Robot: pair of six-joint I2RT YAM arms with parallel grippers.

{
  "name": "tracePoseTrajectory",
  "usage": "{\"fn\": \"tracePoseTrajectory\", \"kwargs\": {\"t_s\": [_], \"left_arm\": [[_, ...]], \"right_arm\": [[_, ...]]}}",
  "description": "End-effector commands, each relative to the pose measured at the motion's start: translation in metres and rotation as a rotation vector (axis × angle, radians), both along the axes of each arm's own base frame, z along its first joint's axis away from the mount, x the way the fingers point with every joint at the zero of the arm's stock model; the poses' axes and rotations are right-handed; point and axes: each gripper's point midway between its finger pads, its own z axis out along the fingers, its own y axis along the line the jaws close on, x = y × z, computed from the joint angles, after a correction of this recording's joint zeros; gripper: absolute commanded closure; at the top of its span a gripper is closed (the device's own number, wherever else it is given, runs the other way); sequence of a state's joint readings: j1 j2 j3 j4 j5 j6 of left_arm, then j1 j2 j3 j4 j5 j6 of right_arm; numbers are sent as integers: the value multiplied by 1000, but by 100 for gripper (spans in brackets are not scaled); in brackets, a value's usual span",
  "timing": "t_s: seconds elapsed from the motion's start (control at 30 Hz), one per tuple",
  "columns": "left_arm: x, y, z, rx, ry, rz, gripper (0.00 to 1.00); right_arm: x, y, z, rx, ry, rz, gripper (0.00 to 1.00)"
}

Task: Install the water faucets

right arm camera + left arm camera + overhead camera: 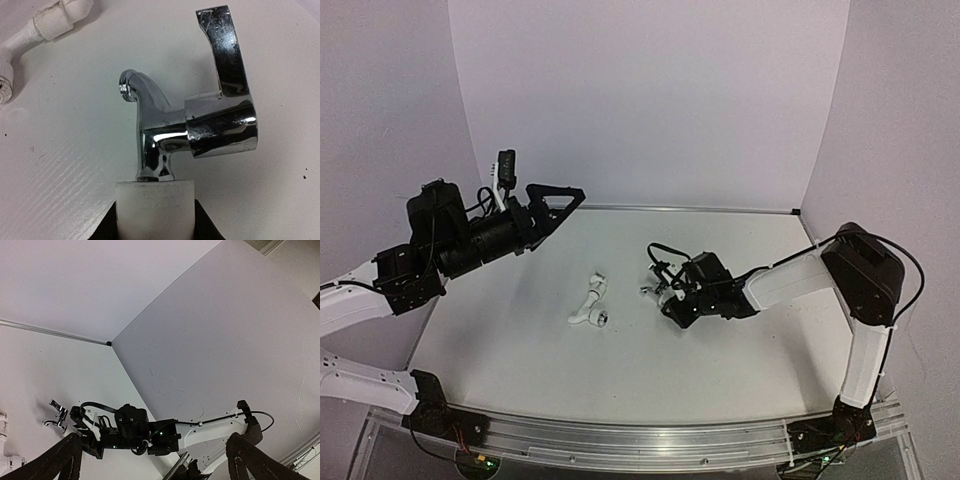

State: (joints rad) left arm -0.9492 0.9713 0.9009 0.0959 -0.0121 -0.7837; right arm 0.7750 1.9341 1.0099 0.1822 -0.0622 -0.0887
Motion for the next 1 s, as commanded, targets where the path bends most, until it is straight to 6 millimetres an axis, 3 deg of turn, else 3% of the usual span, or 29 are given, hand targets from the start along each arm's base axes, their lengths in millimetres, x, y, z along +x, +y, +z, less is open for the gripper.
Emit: {"fn": "tracePoseTrajectory", "kwargs": {"t_s": [0.0, 0.17, 0.33, 0.6, 0.73, 0.9, 0.97], "left_arm": [[-3, 10, 21, -47, -38, 16, 0], [-2, 10, 18, -41, -32, 25, 0], [1, 6, 16, -28, -29, 25, 0], [2, 7, 17, -21, -26, 32, 0], [3, 6, 16, -13, -21, 34, 0], [4, 5, 14, 11, -4, 34, 0], [4, 5, 13, 24, 5, 36, 0]], "right_arm": [[15, 13, 20, 89, -137, -34, 88], [6, 12, 14, 105, -113, -17, 66], [5, 8, 7, 93, -110, -25, 61], [0, 5, 6, 88, -107, -29, 43], [-1, 6, 15, 105, -111, -32, 32], [-1, 4, 33, 120, -124, -45, 5], [-3, 3, 45, 126, -132, -41, 2]]}}
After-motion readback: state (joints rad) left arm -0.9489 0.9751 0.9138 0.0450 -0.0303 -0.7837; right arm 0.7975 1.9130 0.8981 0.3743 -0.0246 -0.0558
